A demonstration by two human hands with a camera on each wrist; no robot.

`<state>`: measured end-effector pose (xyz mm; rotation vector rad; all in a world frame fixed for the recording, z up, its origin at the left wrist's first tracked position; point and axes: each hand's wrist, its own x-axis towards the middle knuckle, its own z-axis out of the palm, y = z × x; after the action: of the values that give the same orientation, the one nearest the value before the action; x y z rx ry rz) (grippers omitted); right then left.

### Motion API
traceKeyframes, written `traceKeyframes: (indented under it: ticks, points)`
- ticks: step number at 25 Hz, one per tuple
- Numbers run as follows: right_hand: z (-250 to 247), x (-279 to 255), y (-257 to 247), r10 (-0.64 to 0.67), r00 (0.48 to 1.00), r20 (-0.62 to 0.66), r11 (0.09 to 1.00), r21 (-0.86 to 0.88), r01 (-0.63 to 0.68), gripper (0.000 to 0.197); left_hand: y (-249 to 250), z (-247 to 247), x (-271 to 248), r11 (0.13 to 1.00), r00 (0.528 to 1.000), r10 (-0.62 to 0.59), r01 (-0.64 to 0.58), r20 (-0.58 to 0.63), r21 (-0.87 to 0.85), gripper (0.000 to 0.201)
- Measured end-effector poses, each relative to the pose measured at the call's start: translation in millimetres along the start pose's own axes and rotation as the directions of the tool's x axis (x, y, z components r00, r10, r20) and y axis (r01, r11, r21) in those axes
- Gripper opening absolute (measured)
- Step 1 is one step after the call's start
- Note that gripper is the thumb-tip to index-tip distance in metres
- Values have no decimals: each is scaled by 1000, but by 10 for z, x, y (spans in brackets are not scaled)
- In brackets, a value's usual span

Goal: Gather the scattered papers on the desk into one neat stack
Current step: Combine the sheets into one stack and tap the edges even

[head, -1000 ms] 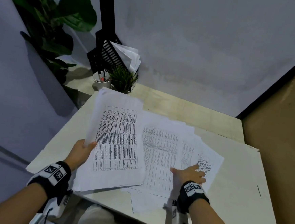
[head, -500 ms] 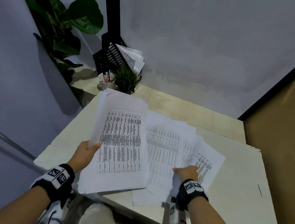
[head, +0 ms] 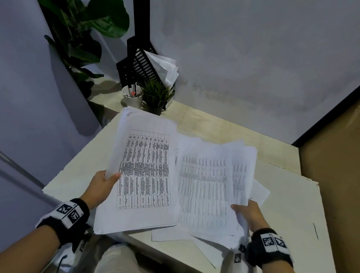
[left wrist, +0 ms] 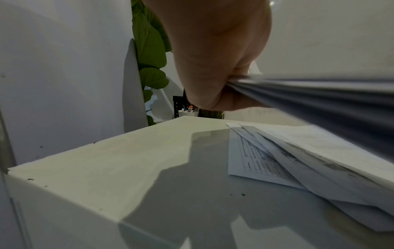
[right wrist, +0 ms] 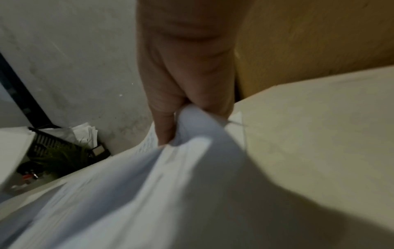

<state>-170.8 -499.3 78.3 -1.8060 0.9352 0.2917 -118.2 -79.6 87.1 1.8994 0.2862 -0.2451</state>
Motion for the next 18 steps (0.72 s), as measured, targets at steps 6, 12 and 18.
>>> traceKeyframes:
  ticks: [6,12,18]
  points:
    - [-679,-167,-60,-142,967,-213,989,4,146,38,108,147,46,1000,999,24,-25,-27,-14,26]
    - [-1352,-548,-278,-256,910,-325,921,203,332,40,354,395,107,997,998,58,-60,-38,-54,36]
    - [-1474,-706,-342,-259,891,-372,848,355,394,42,599,625,148,997,997,70,-70,18,-44,36]
